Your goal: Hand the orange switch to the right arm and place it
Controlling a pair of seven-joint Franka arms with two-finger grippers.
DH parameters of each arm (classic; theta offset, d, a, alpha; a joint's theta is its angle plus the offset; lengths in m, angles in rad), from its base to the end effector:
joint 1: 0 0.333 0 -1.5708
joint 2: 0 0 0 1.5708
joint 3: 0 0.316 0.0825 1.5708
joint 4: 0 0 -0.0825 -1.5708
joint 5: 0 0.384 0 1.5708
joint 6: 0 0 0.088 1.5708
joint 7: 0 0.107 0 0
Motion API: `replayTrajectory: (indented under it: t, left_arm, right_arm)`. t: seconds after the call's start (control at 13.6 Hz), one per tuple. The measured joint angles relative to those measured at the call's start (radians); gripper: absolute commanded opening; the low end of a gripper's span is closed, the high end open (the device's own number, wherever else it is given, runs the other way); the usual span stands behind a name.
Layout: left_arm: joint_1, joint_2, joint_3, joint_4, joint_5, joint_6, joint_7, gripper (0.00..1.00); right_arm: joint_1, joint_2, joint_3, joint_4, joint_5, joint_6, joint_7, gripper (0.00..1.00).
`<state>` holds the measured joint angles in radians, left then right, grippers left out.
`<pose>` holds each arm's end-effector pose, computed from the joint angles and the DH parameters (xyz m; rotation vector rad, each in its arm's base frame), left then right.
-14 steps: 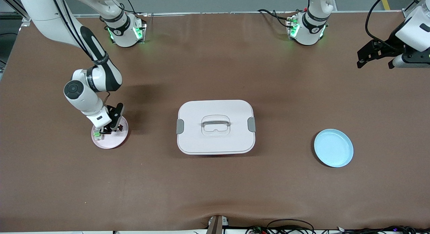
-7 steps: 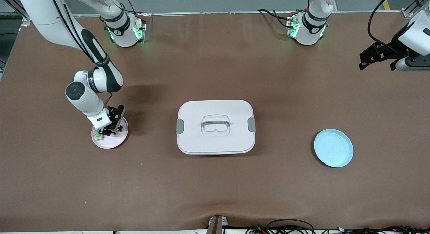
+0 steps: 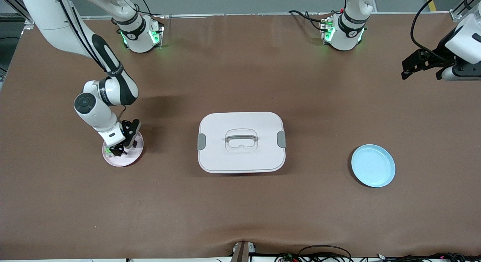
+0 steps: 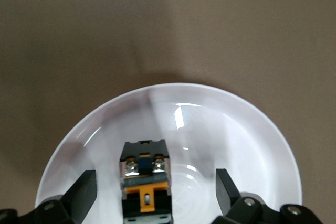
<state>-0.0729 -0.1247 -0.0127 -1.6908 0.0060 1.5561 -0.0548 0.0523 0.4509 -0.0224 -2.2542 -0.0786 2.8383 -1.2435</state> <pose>0.5112 -0.0436 0.6332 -3.1329 0.0480 0.0148 0.5500 0.0202 0.1739 2.3671 1.8942 0.1328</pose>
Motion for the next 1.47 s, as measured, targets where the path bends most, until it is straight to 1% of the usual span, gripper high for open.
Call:
replayTrajectory:
  t: [0.15, 0.29, 0.44, 0.81, 1.1, 1.32, 1.47]
  left_arm:
    - [0.0, 0.0, 0.0, 0.001, 0.0, 0.005, 0.0, 1.0]
    - [-0.001, 0.0, 0.0, 0.002, 0.0, 0.007, 0.0, 1.0]
    - [-0.001, 0.001, 0.0, 0.002, 0.0, 0.008, 0.0, 1.0]
    - [-0.001, 0.011, 0.0, 0.003, 0.0, 0.02, 0.0, 1.0]
    - [-0.001, 0.026, 0.0, 0.011, 0.0, 0.026, 0.0, 1.0]
    - [-0.001, 0.031, 0.0, 0.019, 0.0, 0.028, 0.0, 1.0]
    - [-0.001, 0.032, 0.0, 0.022, 0.0, 0.028, 0.0, 1.0]
  right_arm:
    - [0.0, 0.0, 0.001, 0.023, 0.0, -0.035, 0.0, 1.0]
    - [0.0, -0.003, 0.002, 0.058, 0.0, -0.102, 0.0, 1.0]
    - [0.0, -0.02, 0.007, 0.102, 0.0, -0.203, 0.0, 1.0]
    - [0.008, -0.095, 0.018, 0.211, 0.0, -0.496, 0.006, 1.0]
    - [0.008, -0.136, 0.018, 0.307, 0.0, -0.698, 0.102, 1.0]
    - [0.008, -0.158, 0.018, 0.403, 0.0, -0.845, 0.144, 1.0]
    - [0.008, -0.163, 0.017, 0.477, 0.0, -0.913, 0.152, 1.0]
